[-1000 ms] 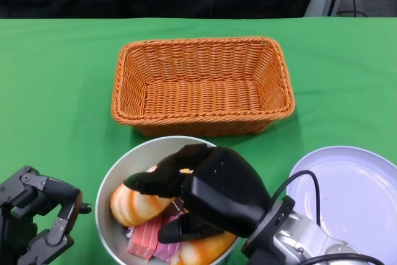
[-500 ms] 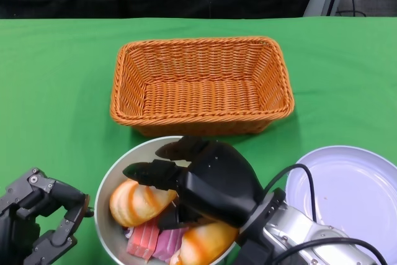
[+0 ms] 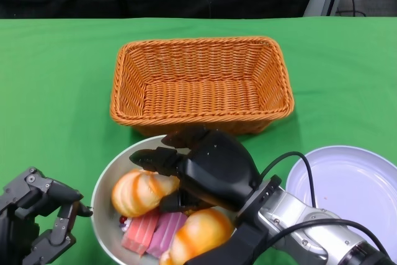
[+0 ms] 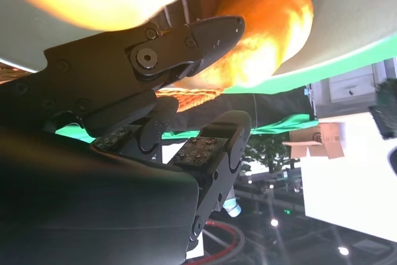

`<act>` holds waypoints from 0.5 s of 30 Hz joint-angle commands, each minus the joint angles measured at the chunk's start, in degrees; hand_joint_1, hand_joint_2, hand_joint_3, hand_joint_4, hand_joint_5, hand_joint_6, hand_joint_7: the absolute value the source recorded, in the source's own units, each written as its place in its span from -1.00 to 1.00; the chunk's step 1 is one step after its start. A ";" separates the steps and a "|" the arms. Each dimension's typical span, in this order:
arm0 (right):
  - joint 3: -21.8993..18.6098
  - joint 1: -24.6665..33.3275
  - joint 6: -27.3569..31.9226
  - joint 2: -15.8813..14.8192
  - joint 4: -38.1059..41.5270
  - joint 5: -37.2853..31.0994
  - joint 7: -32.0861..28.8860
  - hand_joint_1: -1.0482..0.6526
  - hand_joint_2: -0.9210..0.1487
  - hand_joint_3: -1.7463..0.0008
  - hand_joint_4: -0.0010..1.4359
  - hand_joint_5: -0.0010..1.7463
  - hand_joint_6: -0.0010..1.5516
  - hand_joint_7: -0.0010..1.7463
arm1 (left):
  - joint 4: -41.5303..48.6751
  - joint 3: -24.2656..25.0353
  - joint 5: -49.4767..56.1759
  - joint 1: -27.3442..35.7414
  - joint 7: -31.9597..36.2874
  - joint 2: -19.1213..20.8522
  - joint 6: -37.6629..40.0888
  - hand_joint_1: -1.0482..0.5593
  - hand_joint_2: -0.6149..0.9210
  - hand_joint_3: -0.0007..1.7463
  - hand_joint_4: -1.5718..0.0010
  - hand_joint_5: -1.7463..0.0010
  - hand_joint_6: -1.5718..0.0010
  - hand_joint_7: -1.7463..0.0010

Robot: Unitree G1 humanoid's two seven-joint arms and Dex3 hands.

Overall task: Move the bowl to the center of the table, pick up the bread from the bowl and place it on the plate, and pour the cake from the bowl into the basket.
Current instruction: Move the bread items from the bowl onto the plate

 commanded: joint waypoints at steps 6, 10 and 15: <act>1.36 -1.26 -2.52 -0.13 3.96 2.20 -0.19 -0.35 -0.89 1.00 0.32 -0.83 0.01 -0.96 | -2.54 0.06 -1.22 0.35 1.17 0.01 1.03 0.19 0.60 0.05 -0.03 -0.63 -0.03 -0.37; 1.60 -1.34 -3.45 -0.36 4.36 2.69 -0.29 -0.30 -0.90 1.00 0.40 -0.80 0.02 -0.97 | -3.82 -0.02 -0.37 0.51 2.18 0.03 1.49 0.18 0.57 0.10 -0.03 -0.65 -0.03 -0.38; 1.55 -1.48 -4.11 -0.56 4.08 2.83 -0.40 -0.26 -0.94 0.99 0.41 -0.66 0.05 -0.98 | -4.67 -0.41 -1.29 0.39 1.84 0.34 1.81 0.18 0.56 0.14 -0.01 -0.66 -0.01 -0.37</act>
